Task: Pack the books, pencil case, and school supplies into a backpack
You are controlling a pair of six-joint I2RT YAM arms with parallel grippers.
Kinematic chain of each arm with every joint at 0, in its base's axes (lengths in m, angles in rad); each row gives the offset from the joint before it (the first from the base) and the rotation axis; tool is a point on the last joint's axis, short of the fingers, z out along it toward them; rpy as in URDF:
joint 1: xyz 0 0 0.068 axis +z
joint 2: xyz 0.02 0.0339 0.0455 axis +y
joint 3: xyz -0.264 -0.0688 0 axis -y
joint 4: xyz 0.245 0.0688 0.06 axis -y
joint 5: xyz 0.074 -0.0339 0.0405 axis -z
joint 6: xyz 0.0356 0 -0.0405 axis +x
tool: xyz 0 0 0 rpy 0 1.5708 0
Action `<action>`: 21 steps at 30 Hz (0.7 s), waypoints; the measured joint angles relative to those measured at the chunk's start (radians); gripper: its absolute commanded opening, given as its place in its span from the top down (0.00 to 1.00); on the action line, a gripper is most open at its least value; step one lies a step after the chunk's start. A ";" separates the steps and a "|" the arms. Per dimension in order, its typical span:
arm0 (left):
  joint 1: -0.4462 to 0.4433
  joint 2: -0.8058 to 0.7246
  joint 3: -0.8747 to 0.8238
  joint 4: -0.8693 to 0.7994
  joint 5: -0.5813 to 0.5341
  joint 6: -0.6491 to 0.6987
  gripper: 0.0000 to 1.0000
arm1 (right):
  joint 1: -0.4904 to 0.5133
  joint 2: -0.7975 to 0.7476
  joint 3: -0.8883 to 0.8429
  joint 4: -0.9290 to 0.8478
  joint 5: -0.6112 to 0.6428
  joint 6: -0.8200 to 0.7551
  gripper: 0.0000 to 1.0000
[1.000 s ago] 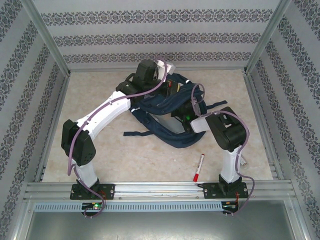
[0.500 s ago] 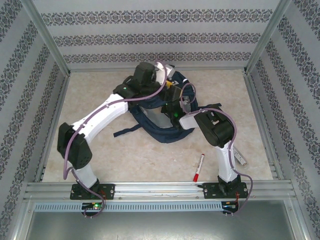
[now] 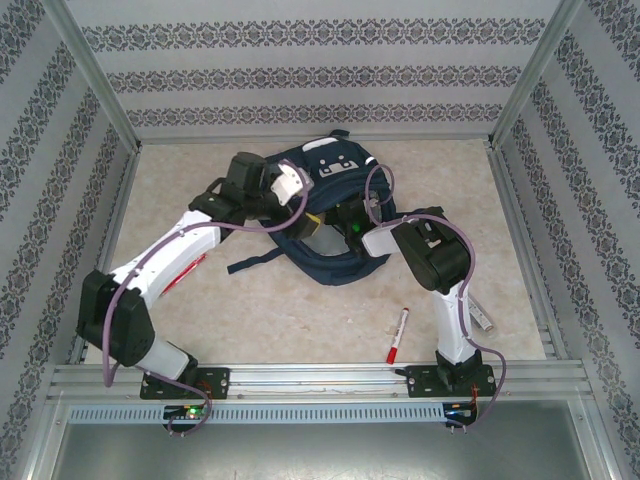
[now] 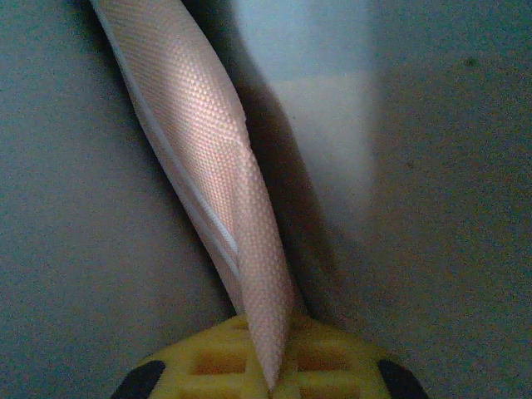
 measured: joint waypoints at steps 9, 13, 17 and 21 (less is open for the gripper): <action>-0.043 0.171 0.089 0.059 -0.294 0.123 0.81 | 0.000 0.000 0.000 0.000 0.000 0.003 1.00; -0.043 0.161 0.128 0.061 -0.314 0.118 1.00 | 0.000 0.000 0.000 0.010 -0.006 0.012 1.00; -0.042 0.134 0.119 0.065 -0.315 0.085 1.00 | 0.001 0.000 0.000 0.023 -0.008 0.017 1.00; -0.043 0.124 0.108 0.079 -0.293 0.018 1.00 | 0.010 0.003 0.003 0.044 0.014 0.036 1.00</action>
